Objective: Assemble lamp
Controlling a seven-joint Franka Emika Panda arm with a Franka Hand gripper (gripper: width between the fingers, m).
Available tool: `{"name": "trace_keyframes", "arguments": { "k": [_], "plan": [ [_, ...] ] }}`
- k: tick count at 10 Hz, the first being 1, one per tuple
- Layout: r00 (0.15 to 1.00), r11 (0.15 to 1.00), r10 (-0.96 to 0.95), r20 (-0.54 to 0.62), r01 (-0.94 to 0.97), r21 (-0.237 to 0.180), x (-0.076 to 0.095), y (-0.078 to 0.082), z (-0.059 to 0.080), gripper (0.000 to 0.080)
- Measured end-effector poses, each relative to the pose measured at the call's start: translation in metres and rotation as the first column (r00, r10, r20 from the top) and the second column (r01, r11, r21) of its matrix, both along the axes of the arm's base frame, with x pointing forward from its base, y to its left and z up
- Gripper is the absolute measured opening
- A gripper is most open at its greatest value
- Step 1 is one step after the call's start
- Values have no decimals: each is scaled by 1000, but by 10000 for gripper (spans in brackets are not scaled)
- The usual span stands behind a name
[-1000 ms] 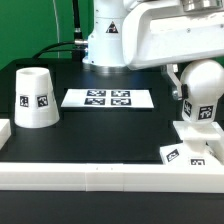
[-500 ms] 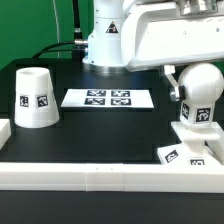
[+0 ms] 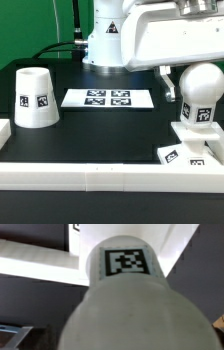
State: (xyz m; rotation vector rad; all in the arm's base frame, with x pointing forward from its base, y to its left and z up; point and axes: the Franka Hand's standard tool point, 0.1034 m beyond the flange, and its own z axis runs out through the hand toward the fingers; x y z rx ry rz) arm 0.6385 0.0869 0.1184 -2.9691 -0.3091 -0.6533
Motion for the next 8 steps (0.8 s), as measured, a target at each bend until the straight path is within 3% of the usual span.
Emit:
{"name": "trace_keyframes", "arguments": {
  "k": [5,8],
  "plan": [
    [1000,1000,7,-23,-7,6,2,-1,31,698],
    [996,1000,9,-89,-8,14,-5,2,25,698]
  ]
}}
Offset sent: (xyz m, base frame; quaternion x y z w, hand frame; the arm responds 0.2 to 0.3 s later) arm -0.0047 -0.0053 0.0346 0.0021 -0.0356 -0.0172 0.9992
